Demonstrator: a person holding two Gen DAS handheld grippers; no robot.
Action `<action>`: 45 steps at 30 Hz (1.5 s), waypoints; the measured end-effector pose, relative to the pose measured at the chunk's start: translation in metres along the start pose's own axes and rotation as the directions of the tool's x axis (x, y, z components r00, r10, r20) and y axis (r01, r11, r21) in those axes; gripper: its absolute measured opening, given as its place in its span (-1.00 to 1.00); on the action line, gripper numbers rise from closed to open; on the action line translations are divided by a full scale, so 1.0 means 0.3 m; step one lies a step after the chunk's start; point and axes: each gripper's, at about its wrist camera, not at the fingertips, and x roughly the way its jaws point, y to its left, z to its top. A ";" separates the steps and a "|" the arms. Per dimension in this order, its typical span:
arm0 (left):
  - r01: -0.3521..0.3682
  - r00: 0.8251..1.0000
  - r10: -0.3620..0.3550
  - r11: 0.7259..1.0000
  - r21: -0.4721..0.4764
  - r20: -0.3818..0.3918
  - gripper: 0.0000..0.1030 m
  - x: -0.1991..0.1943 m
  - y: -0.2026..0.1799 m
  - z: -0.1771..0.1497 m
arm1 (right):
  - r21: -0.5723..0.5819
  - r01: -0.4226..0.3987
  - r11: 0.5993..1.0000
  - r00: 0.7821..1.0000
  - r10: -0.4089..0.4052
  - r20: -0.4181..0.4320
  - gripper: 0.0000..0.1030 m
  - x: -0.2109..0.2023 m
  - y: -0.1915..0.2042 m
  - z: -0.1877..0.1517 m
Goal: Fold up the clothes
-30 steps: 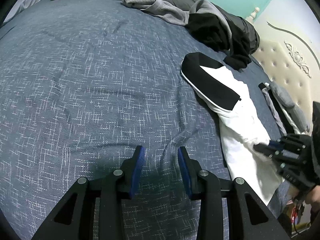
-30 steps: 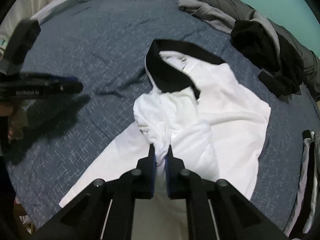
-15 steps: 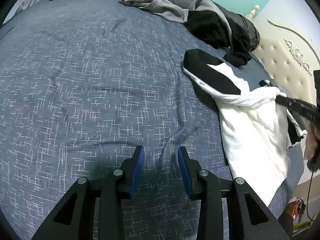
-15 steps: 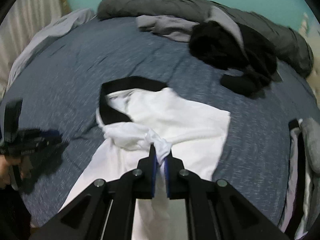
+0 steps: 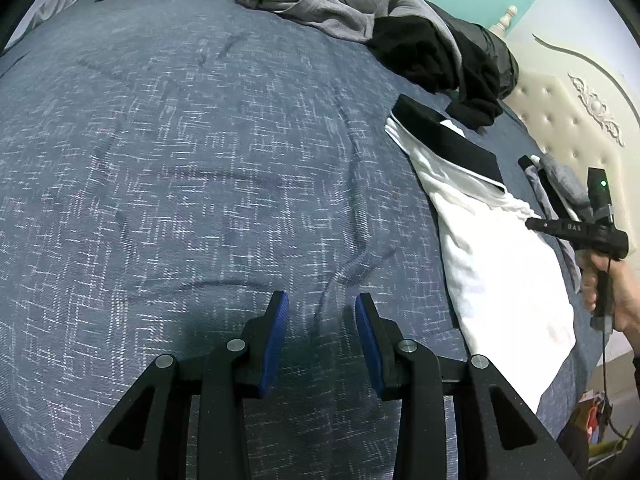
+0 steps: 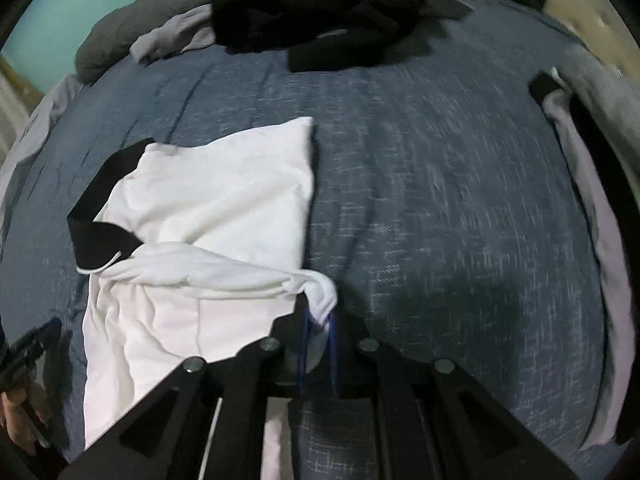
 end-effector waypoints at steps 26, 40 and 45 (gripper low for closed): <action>0.313 0.931 -0.298 0.949 0.043 -0.211 -0.27 0.060 -0.322 -0.151 | 0.015 -0.234 0.972 0.971 0.234 -0.051 -0.26 -0.194 0.041 -0.356; 0.357 0.916 -0.337 0.932 0.058 -0.217 -0.91 0.021 -0.313 -0.186 | 0.090 -0.256 0.962 0.966 0.259 -0.021 -0.89 -0.263 -0.025 -0.388; 0.369 0.915 -0.350 0.927 0.064 -0.200 -0.91 -0.015 -0.286 -0.183 | 0.170 -0.202 0.965 0.974 0.215 -0.064 -0.89 -0.250 -0.090 -0.378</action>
